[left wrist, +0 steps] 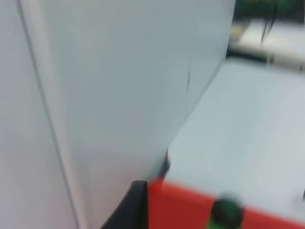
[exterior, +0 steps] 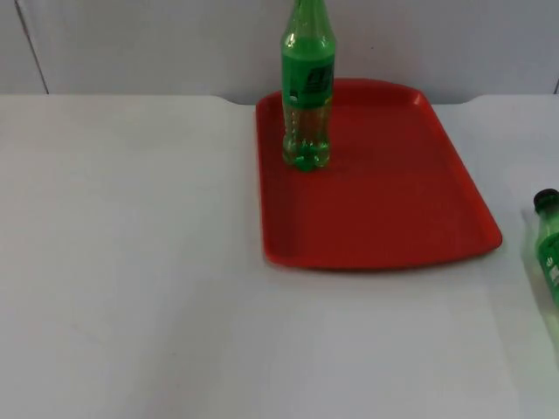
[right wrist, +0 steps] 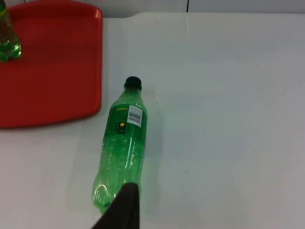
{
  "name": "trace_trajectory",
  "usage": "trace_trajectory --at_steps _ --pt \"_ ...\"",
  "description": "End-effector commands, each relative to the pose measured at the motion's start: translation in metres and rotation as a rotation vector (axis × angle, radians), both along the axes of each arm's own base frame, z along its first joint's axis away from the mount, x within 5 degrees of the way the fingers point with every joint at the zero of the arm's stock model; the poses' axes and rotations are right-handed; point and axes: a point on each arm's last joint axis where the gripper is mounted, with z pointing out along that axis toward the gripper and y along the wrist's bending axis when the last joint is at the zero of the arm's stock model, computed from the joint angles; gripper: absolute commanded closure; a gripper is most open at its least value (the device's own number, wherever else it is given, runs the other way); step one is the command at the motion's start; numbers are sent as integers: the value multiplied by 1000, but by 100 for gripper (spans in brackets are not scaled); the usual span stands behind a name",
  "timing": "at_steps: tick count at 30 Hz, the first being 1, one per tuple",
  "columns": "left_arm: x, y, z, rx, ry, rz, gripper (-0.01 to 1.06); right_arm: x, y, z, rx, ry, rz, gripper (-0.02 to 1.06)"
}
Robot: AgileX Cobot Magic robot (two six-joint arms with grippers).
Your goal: Place the bottle upright on the tray.
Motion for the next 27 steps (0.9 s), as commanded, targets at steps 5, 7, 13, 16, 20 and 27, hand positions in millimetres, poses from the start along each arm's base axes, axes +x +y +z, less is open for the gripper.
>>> trace_trajectory --at_steps 5,7,13,16,20,27 --pt "-23 -3 50 -233 -23 -49 6 0 0 0 -4 -7 -6 0" --pt "-25 -3 55 -249 -35 -55 6 0 0 0 -4 -7 -6 0" --pt "-26 16 81 -252 -63 170 6 0 0 0 -4 -7 -6 0" --pt "-24 36 103 -213 -100 499 6 0 0 0 -4 -7 -6 0" --pt "-33 59 124 -178 -123 794 6 0 0 0 -4 -7 -6 0" --pt "-57 87 132 -75 30 1135 6 0 0 0 -4 -7 -6 0"
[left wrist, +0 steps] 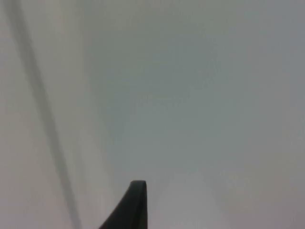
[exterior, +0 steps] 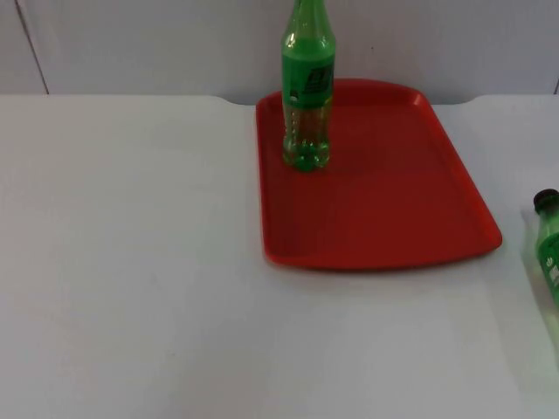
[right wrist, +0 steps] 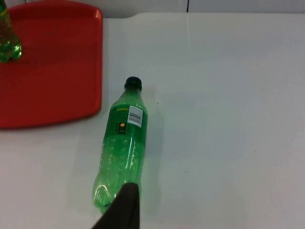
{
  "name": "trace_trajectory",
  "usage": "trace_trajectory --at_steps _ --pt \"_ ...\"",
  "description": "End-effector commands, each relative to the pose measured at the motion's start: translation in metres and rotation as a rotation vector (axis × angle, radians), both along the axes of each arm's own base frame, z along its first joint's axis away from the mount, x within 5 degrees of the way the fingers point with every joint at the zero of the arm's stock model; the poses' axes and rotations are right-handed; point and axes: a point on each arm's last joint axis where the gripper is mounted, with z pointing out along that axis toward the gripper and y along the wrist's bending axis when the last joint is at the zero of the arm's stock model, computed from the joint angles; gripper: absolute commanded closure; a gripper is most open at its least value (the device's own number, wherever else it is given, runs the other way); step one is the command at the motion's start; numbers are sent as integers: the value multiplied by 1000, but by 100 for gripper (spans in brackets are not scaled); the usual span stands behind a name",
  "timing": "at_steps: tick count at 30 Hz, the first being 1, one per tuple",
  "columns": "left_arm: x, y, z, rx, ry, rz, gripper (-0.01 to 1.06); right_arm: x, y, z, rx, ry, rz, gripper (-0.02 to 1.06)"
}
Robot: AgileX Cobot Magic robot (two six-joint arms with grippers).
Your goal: Place the bottle upright on the tray.
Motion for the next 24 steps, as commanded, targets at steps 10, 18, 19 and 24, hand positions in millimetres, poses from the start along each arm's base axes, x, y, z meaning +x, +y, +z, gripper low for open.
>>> trace_trajectory --at_steps 10,18,19,24 --pt "-25 8 -2 -21 210 99 6 0 0 0 -4 -7 -6 0" --pt "-43 2 -12 -21 289 83 6 0 0 0 -4 -7 -6 0" --pt "-43 2 -12 -21 289 83 6 0 0 0 -4 -7 -6 0" --pt "-59 -10 -24 42 324 59 6 0 0 0 -4 -7 -6 0"
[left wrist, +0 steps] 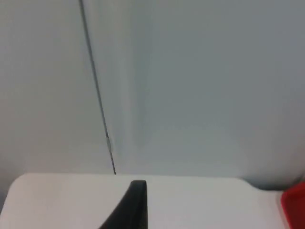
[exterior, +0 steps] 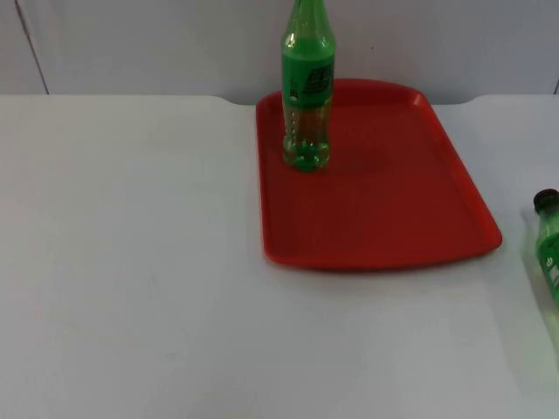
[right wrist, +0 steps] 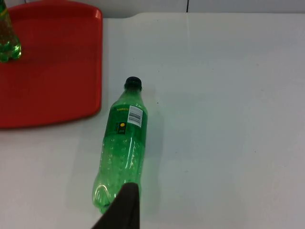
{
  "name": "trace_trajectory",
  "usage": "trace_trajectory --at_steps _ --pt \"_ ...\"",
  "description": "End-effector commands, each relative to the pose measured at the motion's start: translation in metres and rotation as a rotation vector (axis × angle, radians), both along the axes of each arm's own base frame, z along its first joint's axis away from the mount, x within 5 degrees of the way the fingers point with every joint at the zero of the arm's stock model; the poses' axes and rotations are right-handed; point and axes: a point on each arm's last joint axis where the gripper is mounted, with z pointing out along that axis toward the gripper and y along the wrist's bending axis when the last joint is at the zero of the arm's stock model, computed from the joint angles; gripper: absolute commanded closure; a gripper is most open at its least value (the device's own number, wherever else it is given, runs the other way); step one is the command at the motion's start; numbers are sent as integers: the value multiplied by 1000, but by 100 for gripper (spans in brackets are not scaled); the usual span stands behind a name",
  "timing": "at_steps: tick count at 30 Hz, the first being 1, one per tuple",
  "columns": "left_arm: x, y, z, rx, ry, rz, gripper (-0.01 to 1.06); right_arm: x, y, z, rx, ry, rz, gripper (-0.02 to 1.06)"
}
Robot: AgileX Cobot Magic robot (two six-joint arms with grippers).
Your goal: Place the bottle upright on the tray.
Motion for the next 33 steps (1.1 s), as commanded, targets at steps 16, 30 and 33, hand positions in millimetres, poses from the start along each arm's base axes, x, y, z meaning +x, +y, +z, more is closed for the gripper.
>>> trace_trajectory --at_steps 16,30,33 --pt "-110 -50 -2 -4 -183 -174 6 0 0 0 -4 -7 -6 0" --pt "-202 -63 -3 -25 -246 -322 6 0 0 0 -4 -7 -6 0" --pt "-215 -60 -9 -16 -231 -328 6 0 0 0 -4 -7 -6 0"
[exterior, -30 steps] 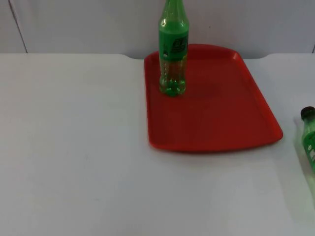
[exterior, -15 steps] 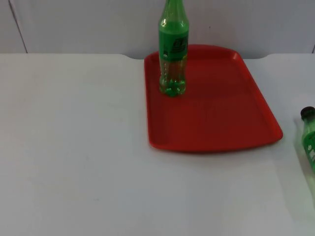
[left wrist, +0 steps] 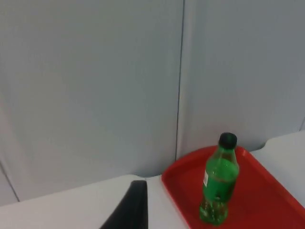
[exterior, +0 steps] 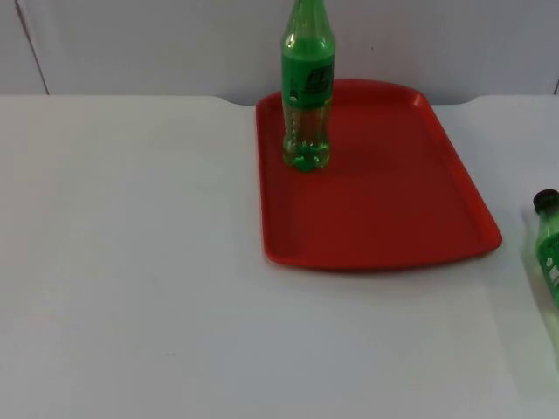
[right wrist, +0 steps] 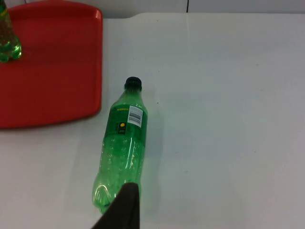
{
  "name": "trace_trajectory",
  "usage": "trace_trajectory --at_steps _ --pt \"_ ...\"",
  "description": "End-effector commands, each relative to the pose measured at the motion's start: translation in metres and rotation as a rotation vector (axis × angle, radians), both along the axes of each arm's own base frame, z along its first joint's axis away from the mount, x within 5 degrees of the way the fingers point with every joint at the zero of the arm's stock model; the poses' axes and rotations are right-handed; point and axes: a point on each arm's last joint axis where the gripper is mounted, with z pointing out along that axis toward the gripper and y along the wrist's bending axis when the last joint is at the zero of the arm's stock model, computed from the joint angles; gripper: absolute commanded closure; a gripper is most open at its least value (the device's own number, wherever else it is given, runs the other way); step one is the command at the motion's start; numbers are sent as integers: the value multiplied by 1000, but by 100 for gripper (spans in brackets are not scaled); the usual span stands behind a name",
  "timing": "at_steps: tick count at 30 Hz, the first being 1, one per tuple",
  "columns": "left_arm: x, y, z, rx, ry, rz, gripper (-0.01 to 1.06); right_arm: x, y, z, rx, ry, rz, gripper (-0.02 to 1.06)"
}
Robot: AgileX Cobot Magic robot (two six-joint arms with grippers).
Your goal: Place the bottle upright on the tray.
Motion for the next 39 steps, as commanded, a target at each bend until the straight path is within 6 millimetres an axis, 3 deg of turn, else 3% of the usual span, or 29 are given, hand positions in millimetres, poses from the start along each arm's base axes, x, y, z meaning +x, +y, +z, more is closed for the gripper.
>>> trace_trajectory --at_steps 1,10,14,24,39 --pt "-11 3 -6 13 13 -6 6 0 0 0 -4 -7 -6 0" --pt "-40 13 -35 22 54 -8 6 0 0 0 -4 -7 -6 0" --pt "-61 20 -58 12 43 -9 6 0 0 0 -4 -7 -6 0" --pt "-103 33 -87 -10 35 -18 6 0 0 0 -4 -7 -6 0" --pt "-162 54 -105 79 97 -45 6 0 0 0 -4 -7 -6 0"
